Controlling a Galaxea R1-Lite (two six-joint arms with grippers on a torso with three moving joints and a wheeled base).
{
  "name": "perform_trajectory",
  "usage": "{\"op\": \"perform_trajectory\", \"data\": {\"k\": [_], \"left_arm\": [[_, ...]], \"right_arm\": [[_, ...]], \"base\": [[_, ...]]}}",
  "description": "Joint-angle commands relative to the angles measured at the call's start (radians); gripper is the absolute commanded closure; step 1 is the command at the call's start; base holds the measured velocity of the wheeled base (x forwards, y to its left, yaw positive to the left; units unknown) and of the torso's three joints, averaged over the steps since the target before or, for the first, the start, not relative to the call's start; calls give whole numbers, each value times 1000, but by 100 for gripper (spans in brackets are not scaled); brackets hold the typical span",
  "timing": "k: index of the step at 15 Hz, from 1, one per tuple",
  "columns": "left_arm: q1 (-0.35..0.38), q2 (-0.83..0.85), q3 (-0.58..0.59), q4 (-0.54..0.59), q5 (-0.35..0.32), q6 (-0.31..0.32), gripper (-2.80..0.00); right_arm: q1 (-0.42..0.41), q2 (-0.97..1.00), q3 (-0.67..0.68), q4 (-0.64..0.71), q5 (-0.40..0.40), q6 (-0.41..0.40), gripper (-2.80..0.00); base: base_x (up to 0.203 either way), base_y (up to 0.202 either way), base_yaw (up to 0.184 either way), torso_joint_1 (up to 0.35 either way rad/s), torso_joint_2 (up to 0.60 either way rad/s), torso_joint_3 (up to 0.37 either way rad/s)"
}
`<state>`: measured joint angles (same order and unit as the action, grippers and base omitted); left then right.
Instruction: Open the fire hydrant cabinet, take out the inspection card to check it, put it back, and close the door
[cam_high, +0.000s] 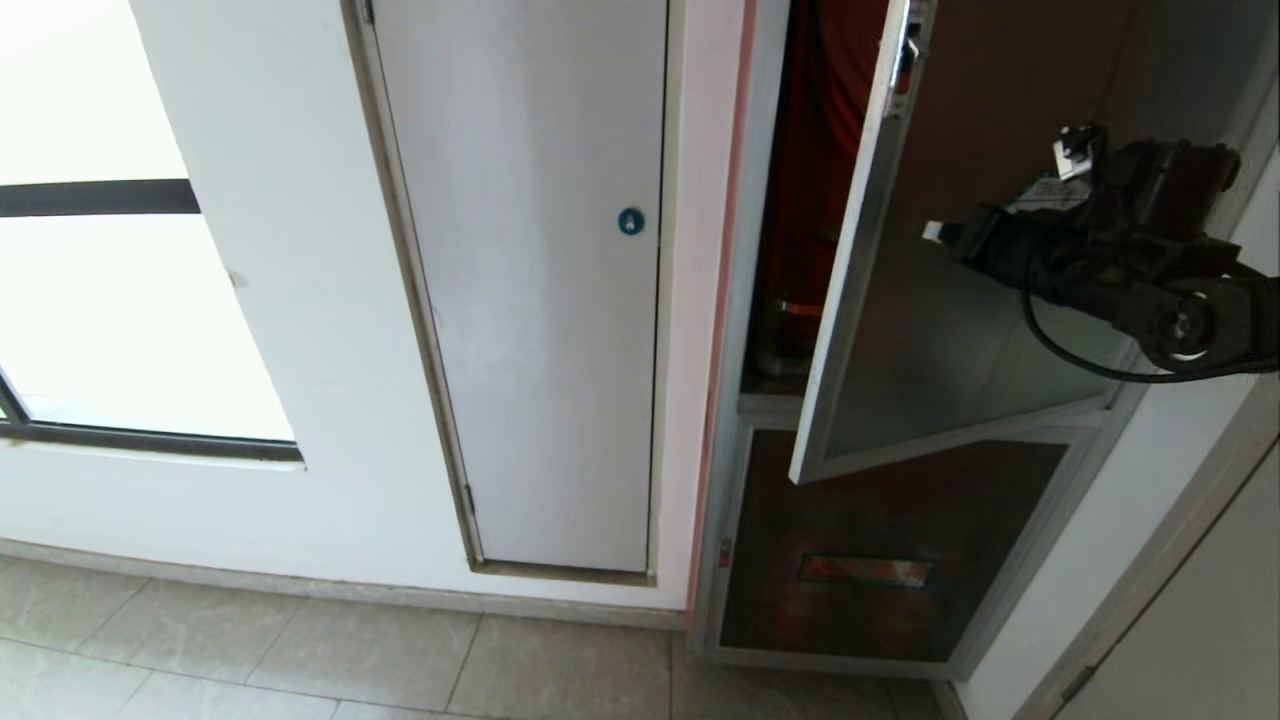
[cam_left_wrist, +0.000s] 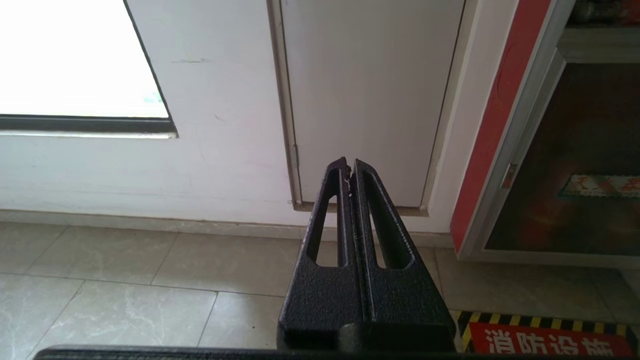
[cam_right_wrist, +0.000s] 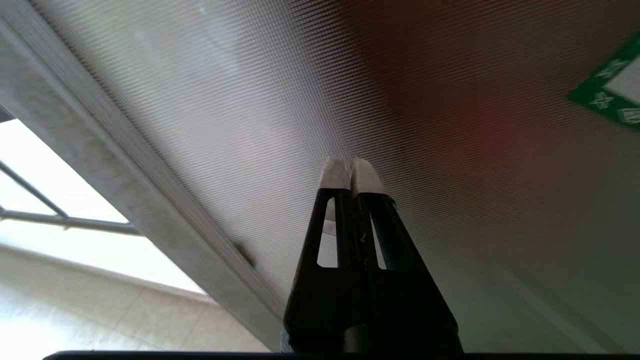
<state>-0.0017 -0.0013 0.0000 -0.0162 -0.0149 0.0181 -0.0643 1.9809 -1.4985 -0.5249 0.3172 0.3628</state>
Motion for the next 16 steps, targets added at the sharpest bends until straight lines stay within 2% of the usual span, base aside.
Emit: {"op": "perform_trajectory", "data": {"k": [1, 9, 13, 16], "left_arm": [[0, 1, 6, -1, 0, 0, 0], [0, 1, 6, -1, 0, 0, 0], [0, 1, 7, -1, 0, 0, 0], [0, 0, 7, -1, 0, 0, 0]], "right_arm": [[1, 54, -42, -3, -8, 2, 0], [15, 125, -123, 0, -47, 1, 0], [16, 46, -52, 0, -46, 0, 0], [26, -95, 80, -4, -39, -4, 0]], "base": [[0, 0, 0, 0, 0, 0], [0, 0, 0, 0, 0, 0], [0, 0, 0, 0, 0, 0], [0, 0, 0, 0, 0, 0]]}}
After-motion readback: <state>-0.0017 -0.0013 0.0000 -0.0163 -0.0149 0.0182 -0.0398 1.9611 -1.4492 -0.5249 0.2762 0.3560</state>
